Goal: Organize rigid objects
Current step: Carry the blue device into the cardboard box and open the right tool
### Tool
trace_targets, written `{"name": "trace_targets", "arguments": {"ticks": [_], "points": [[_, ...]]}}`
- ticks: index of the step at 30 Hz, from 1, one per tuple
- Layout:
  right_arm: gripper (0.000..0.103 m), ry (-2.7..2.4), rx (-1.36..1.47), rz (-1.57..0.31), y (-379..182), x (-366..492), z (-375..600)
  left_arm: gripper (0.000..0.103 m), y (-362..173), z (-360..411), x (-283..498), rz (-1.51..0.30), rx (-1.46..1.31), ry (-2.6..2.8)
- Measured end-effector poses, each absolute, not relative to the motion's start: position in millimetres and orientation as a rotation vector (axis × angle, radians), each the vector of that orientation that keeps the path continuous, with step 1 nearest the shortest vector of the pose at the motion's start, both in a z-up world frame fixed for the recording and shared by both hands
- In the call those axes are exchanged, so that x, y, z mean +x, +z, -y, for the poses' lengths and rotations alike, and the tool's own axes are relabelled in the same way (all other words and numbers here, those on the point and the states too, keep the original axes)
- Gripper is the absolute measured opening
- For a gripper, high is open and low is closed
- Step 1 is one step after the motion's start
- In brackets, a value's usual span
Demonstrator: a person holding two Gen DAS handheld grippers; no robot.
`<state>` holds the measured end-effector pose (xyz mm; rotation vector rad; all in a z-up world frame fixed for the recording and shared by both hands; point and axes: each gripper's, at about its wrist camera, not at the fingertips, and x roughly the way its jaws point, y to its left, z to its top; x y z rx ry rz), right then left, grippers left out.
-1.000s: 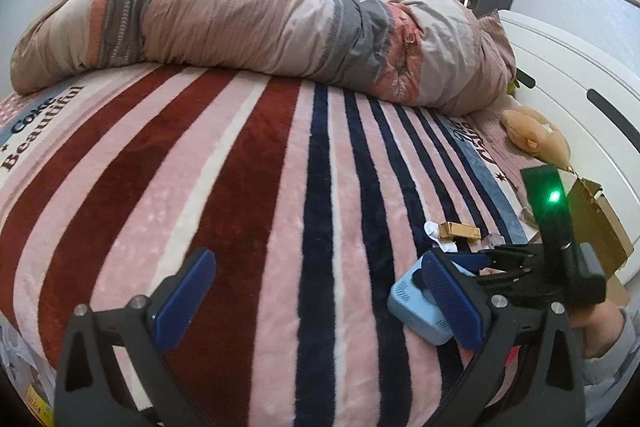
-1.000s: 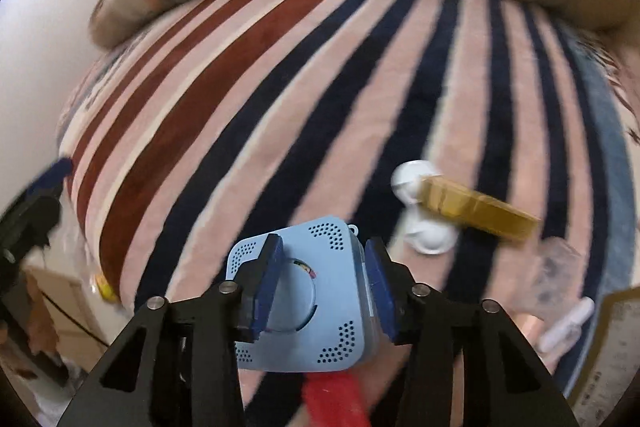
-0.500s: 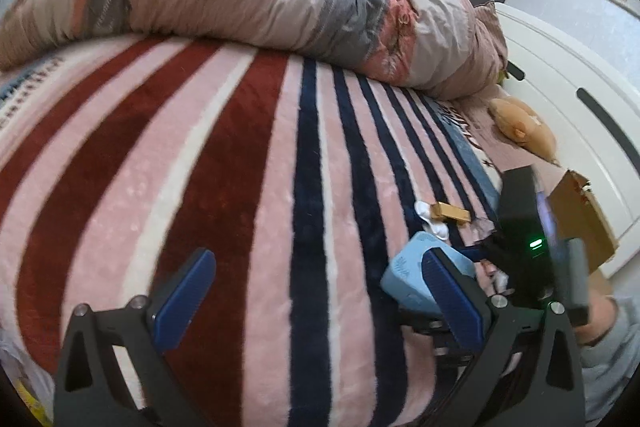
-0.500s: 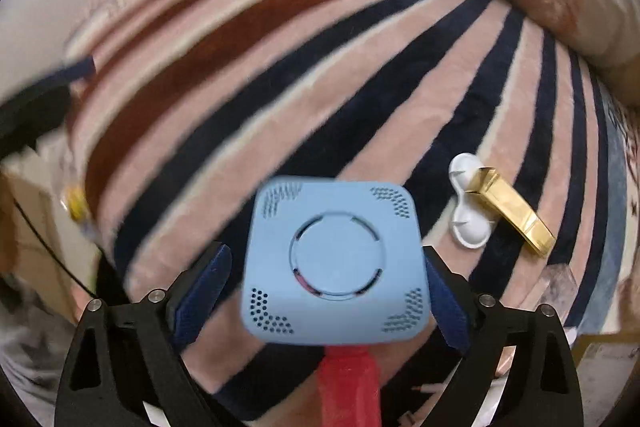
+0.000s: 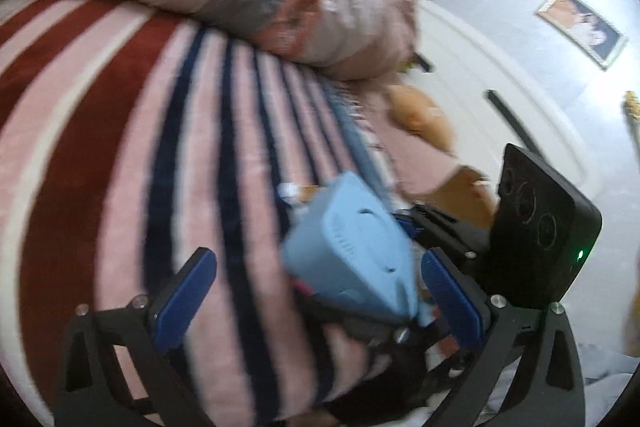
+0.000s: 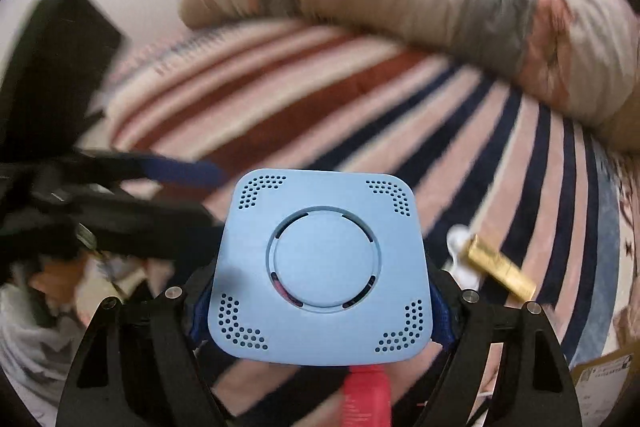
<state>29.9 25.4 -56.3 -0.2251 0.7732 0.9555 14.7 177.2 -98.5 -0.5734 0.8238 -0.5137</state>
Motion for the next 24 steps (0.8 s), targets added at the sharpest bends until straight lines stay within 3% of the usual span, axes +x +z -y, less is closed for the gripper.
{"name": "trace_targets", "arguments": {"ticks": [3, 5, 7, 11, 20, 24], "points": [[0.079, 0.986, -0.191, -0.704, -36, 19, -18, 0.075, -74, -158, 10, -0.795, -0.561, -0.565], [0.079, 0.986, -0.168, -0.667, -23, 12, -8, 0.051, -59, -146, 9, -0.781, -0.546, -0.591], [0.079, 0.975, -0.157, -0.639, -13, 7, 6, 0.04, -41, -130, 5, -0.757, -0.509, -0.604], [0.079, 0.949, -0.101, -0.617, 2, 9, 37, 0.033, -6, -94, -1, -0.712, -0.389, -0.607], [0.079, 0.806, 0.014, -0.509, 48, -5, 152, 0.032, 61, 18, 16, -0.659, -0.145, -0.745], [0.079, 0.702, 0.054, -0.524, 45, 2, 210, 0.032, 66, 77, 32, -0.692, -0.065, -0.821]]}}
